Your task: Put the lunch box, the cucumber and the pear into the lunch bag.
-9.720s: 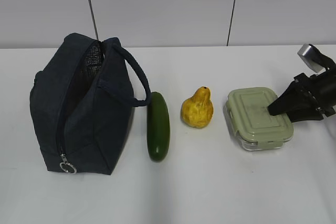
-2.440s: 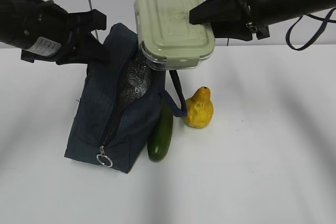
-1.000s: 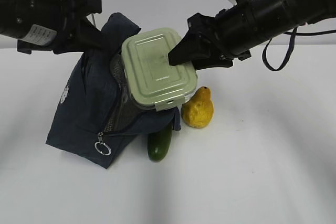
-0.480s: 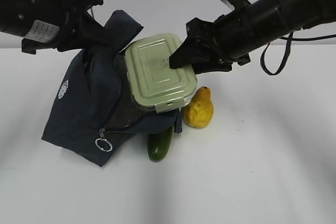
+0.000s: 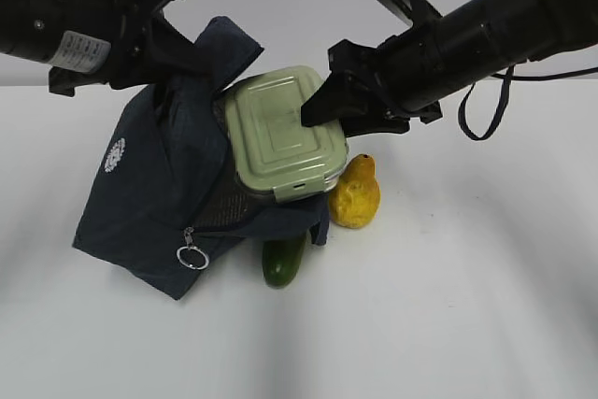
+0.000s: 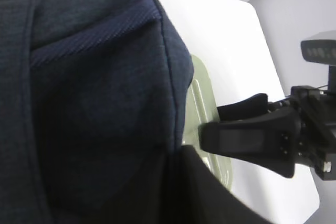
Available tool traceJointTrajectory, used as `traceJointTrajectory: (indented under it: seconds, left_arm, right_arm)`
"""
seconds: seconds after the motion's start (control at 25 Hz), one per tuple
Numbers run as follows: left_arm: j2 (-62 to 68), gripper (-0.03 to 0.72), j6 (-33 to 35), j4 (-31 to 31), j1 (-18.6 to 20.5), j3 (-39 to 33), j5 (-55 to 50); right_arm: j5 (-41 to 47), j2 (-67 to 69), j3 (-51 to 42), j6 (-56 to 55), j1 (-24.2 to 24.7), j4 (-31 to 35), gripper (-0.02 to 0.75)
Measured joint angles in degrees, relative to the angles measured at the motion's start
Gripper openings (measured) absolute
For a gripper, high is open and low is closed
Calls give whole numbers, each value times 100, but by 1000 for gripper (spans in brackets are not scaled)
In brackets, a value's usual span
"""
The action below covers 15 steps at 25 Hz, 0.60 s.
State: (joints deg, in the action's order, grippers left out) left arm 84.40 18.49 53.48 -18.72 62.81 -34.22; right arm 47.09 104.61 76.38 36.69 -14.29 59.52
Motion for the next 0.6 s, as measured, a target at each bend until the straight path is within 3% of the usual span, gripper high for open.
traceJointTrajectory:
  seconds: [0.32,0.6]
  left_arm:
    - [0,4,57,48,0,0,-38]
    - [0,4,354,449,0,0,-149]
  right_arm:
    - [-468,67,0,-13,-505,38,379]
    - [-858,91,0,-13,-849,70,379]
